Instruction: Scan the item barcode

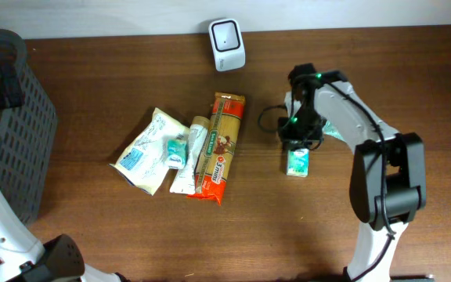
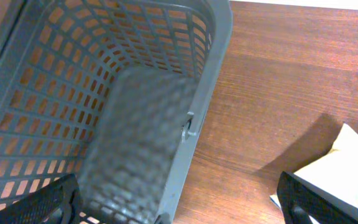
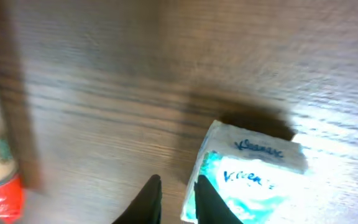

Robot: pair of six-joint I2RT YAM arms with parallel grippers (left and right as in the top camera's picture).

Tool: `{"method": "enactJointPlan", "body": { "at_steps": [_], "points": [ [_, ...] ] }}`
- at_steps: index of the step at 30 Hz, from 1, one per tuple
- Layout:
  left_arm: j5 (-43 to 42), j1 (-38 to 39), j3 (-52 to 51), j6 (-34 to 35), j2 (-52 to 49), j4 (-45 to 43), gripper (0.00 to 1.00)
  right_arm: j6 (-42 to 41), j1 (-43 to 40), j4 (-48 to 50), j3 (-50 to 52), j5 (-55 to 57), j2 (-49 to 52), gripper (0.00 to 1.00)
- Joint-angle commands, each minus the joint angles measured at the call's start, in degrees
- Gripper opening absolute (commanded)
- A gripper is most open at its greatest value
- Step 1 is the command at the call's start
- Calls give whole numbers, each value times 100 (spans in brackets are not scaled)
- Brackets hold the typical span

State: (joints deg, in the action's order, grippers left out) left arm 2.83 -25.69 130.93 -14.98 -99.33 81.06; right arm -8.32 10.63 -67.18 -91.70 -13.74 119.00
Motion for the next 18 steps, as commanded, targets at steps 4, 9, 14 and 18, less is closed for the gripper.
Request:
{"method": "enactJointPlan", "body": {
  "at_steps": [4, 9, 14, 18],
  "points": [
    [-22, -35, 11, 79, -7, 7, 99, -317, -588, -323, -83, 535, -313, 31],
    [-24, -35, 11, 79, -7, 7, 99, -872, -616, 334, 898, 1294, -313, 16],
    [-24, -37, 11, 79, -7, 7, 99, 684, -538, 1469, 1360, -367, -313, 11],
    [-22, -35, 11, 79, -7, 7, 99, 1303, -424, 1862, 1360, -1115, -313, 11]
  ]
}}
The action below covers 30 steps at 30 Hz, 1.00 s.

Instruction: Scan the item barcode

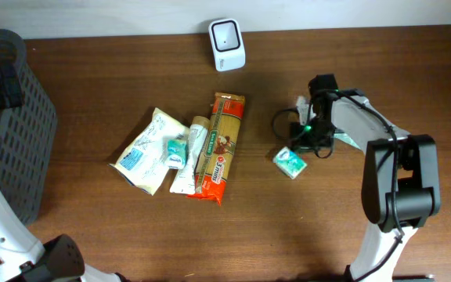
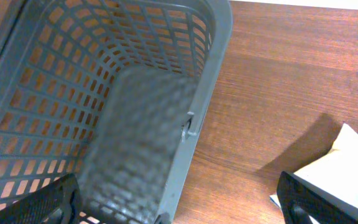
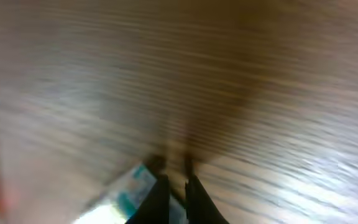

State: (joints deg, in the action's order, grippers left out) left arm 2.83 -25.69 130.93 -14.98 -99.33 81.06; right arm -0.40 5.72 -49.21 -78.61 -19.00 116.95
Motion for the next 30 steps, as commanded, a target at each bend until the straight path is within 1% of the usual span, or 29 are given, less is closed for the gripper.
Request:
{"method": "enactJointPlan", "body": {
  "at_steps": [1, 4, 7, 9, 11, 12, 13, 16, 20, 24, 25, 28, 29, 30],
  "points": [
    [-22, -37, 11, 79, -7, 7, 99, 511, 63, 66, 48, -586, -107, 11],
    [-22, -35, 11, 79, -7, 7, 99, 509, -13, -92, -98, -610, -109, 11],
    [-22, -35, 11, 79, -7, 7, 99, 511, -26, -734, -693, -612, -155, 14],
    [-22, -37, 11, 79, -7, 7, 99, 446, 192, -1016, -973, -754, -214, 14],
    [-22, -37, 11, 79, -7, 7, 99, -256, 522, -997, -975, -177, -184, 13],
    [-22, -35, 11, 79, -7, 7, 99, -835, 656, -966, -970, 448, -138, 13],
    [-22, -35, 11, 79, -7, 7, 99, -1585, 841, -894, -968, 1154, -44, 11],
    [-24, -37, 11, 79, -7, 7, 99, -2643, 1161, -807, -968, 1845, 289, 11],
    [-24, -37, 11, 79, -7, 7, 99, -2662, 1283, -846, -968, 1731, 531, 11],
    [-24, -37, 11, 79, -7, 7, 99, -1440, 1423, -1086, -968, 426, 529, 8],
    [-22, -37, 11, 79, -7, 7, 99, -1311, 1462, -1207, -970, 326, 522, 8],
    [-22, -35, 11, 79, -7, 9, 99, -1025, 1561, -1823, -970, 323, 514, 7],
    [-22, -35, 11, 79, -7, 7, 99, -984, 1578, -2022, -970, 376, 514, 5],
    [-22, -37, 11, 79, -7, 7, 99, -1029, 1580, -2365, -970, 702, 514, 4]
  ]
}}
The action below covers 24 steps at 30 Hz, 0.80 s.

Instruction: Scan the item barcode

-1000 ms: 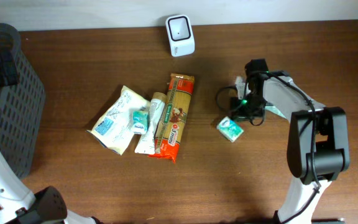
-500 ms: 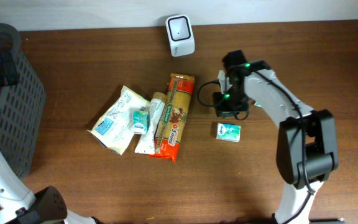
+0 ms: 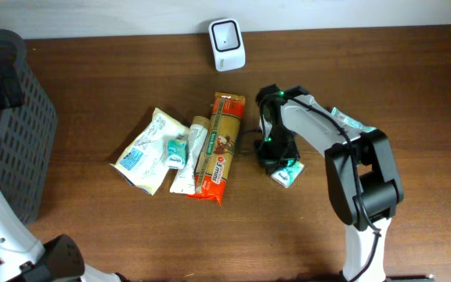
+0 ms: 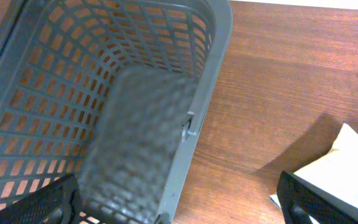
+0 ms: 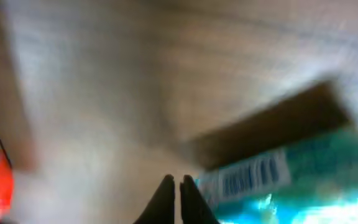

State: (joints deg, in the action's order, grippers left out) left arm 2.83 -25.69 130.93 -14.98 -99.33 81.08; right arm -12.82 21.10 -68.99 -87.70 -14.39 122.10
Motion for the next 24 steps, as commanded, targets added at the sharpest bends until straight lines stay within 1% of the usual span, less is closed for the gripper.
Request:
{"method": "enactJointPlan", "body": {
  "at_steps": [1, 3, 6, 9, 11, 14, 15, 17, 19, 20, 21, 23, 24],
  "points": [
    [-22, -35, 11, 79, -7, 4, 99, -26, 33, -586, -61, 673, -2, 4],
    [-22, -37, 11, 79, -7, 4, 99, -758, -28, -975, -61, 1805, -2, 4],
    [-24, -35, 11, 79, -7, 4, 99, -1154, -188, -1139, -61, 2400, -2, 4],
    [-22, -37, 11, 79, -7, 4, 99, -1141, -354, -927, -68, 2446, -20, 4],
    [-22, -35, 11, 79, -7, 4, 99, -992, -356, -868, -136, 2251, -118, 4],
    [-22, -37, 11, 79, -7, 4, 99, -791, -356, -603, -275, 2116, -667, 5],
    [-22, -37, 11, 79, -7, 4, 99, -612, -363, -509, -313, 1987, -885, 11],
    [-22, -37, 11, 79, -7, 4, 99, -223, -501, -402, -339, 1532, -1298, 28],
    [-24, -35, 11, 79, -7, 4, 99, 352, -901, -426, -339, 721, -1600, 31],
    [-22, -37, 11, 79, -7, 4, 99, 769, -1185, -446, -339, 227, -1655, 36],
    [-24, -37, 11, 79, -7, 4, 99, 1117, -1423, -470, -332, -155, -1652, 43],
    [-22, -37, 11, 79, -7, 4, 99, 1672, -1845, -426, -201, -568, -1622, 50],
    [-22, -37, 11, 79, -7, 4, 99, 1762, -2044, -350, -61, -599, -1585, 52]
  ]
}}
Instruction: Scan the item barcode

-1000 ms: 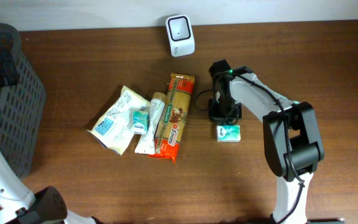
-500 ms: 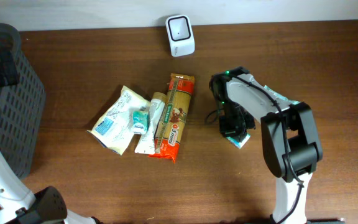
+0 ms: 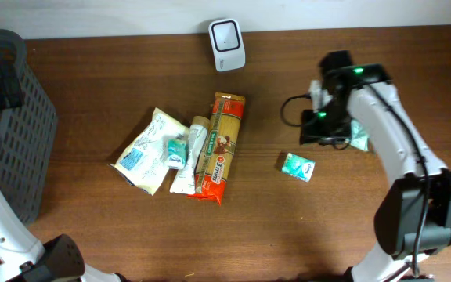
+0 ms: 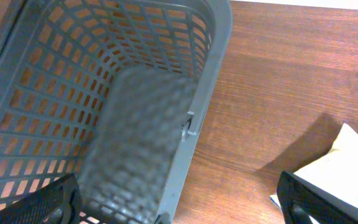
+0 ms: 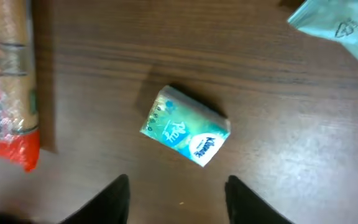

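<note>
The white barcode scanner (image 3: pixel 227 34) stands at the table's far edge. A small teal Kleenex tissue pack (image 3: pixel 297 166) lies flat on the wood, printed face up, and shows in the right wrist view (image 5: pixel 185 126) too. My right gripper (image 3: pixel 318 133) hangs above and just right of the pack, touching nothing. Its jaws (image 5: pixel 178 199) are open with bare table between them. My left gripper (image 4: pixel 176 208) is open over the rim of the grey basket (image 4: pixel 104 93), far from the pack.
A pasta packet (image 3: pixel 221 145), a tube (image 3: pixel 185 160), a small teal item (image 3: pixel 176 150) and a white bag (image 3: pixel 143 149) lie grouped left of centre. Another pale teal pack (image 5: pixel 340 25) lies under the right arm. The basket (image 3: pixel 10 117) fills the left edge.
My right gripper was shut and low against the tissue pack's left side. Now it is open, higher and further right. The pack lies a little further right, free of it. The left arm has not moved.
My shut right gripper was against the pack's far end, with the pack lying lengthwise. Then it stood at the pack's right and the pack lay turned. Then it was at the pack's left, a barcode showing. Now it is open and clear of the pack.
</note>
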Robot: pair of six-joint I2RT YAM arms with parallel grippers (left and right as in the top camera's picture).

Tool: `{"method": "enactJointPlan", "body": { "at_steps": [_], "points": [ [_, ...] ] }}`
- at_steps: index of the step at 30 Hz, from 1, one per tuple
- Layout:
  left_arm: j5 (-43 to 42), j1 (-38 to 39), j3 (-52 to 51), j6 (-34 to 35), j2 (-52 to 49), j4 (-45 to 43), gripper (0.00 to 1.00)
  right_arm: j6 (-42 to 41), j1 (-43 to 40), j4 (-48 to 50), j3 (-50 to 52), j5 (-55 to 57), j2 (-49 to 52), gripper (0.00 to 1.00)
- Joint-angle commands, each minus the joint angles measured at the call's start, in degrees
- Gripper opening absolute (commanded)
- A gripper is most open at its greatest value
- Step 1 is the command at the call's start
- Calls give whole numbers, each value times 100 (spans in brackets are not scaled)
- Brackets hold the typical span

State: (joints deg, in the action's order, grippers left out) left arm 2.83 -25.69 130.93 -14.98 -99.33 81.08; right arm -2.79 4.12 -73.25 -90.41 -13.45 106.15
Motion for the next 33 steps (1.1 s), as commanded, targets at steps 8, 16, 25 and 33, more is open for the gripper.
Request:
{"method": "enactJointPlan", "body": {
  "at_steps": [8, 16, 25, 33],
  "points": [
    [-22, -37, 11, 79, -7, 4, 99, 1268, -684, 1453, 1720, -911, 138, 56],
    [-22, -35, 11, 79, -7, 4, 99, 1305, -684, 2024, 2004, -1060, 702, 56],
    [-22, -37, 11, 79, -7, 4, 99, 984, -684, 1965, 2013, -1939, 828, 4],
    [-22, -37, 11, 79, -7, 4, 99, 826, -684, 1810, 1858, -5021, 229, 4]
  ]
}}
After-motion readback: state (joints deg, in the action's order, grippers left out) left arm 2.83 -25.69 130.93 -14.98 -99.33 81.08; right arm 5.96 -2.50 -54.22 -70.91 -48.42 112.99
